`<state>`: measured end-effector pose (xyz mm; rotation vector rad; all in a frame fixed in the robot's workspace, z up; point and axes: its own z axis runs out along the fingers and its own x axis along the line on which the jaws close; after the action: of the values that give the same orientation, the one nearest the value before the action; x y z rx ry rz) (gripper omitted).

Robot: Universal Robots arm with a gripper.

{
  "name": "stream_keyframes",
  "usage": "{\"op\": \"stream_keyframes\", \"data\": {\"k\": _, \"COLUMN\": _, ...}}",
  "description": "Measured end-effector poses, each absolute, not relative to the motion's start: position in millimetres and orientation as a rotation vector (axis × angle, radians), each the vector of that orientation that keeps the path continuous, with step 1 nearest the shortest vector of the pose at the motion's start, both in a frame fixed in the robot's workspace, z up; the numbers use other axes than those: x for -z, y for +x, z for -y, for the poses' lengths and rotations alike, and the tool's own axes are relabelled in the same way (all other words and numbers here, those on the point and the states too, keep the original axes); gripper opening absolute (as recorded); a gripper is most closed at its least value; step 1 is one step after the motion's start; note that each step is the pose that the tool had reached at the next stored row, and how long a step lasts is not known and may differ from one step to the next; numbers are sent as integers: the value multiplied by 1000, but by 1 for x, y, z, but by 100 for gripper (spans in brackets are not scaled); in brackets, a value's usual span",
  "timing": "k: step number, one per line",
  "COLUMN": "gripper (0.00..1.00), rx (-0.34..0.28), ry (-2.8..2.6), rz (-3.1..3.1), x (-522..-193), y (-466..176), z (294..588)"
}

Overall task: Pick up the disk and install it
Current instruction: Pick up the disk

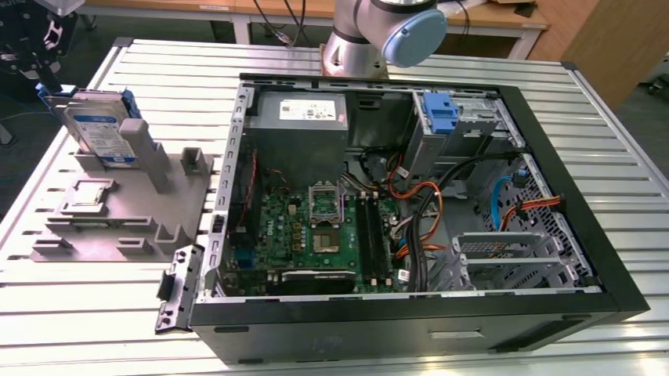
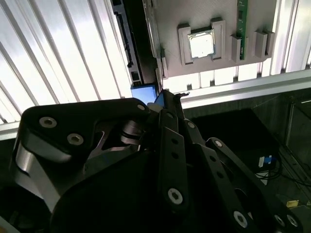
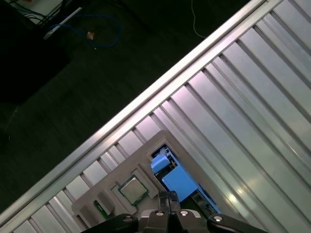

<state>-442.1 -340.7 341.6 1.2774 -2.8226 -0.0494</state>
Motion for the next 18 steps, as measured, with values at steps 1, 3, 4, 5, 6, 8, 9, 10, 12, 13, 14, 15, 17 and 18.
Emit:
{"op": "stream_keyframes", "data": {"k": 1, "gripper": 10, "rx": 49, "ry": 1283, "rz": 2820, "x": -342, "y": -442, "z": 341}}
{"op": "stream_keyframes", "data": {"k": 3, "gripper": 10, "rx": 49, "ry": 1294, "rz": 2815, "x": -342, "y": -442, "z": 341}}
{"op": "stream_keyframes", "data": {"k": 4, "gripper": 10, "rx": 49, "ry": 1300, "rz": 2812, "x": -342, "y": -442, "z": 341}}
{"op": "stream_keyframes", "data": {"k": 5, "gripper": 10, "rx": 49, "ry": 1306, "rz": 2809, "x": -342, "y": -442, "z": 341}}
{"op": "stream_keyframes", "data": {"k": 6, "gripper": 10, "rx": 49, "ry": 1312, "rz": 2806, "x": -342, "y": -442, "z": 341}}
{"op": "stream_keyframes", "data": {"k": 8, "gripper": 10, "rx": 48, "ry": 1325, "rz": 2800, "x": -342, "y": -442, "z": 341}}
{"op": "stream_keyframes", "data": {"k": 9, "gripper": 10, "rx": 48, "ry": 1331, "rz": 2797, "x": -342, "y": -442, "z": 341}}
{"op": "stream_keyframes", "data": {"k": 10, "gripper": 10, "rx": 48, "ry": 1338, "rz": 2794, "x": -342, "y": -442, "z": 341}}
{"op": "stream_keyframes", "data": {"k": 12, "gripper": 10, "rx": 48, "ry": 1349, "rz": 2788, "x": -341, "y": -442, "z": 341}}
{"op": "stream_keyframes", "data": {"k": 13, "gripper": 10, "rx": 47, "ry": 1357, "rz": 2784, "x": -341, "y": -442, "z": 341}}
{"op": "stream_keyframes", "data": {"k": 14, "gripper": 10, "rx": 47, "ry": 1367, "rz": 2779, "x": -341, "y": -442, "z": 341}}
{"op": "stream_keyframes", "data": {"k": 15, "gripper": 10, "rx": 47, "ry": 1378, "rz": 2774, "x": -341, "y": -442, "z": 341}}
{"op": "stream_keyframes", "data": {"k": 17, "gripper": 10, "rx": 47, "ry": 1396, "rz": 2764, "x": -341, "y": -442, "z": 341}}
{"op": "stream_keyframes", "data": {"k": 18, "gripper": 10, "rx": 47, "ry": 1402, "rz": 2762, "x": -341, "y": -442, "z": 341}}
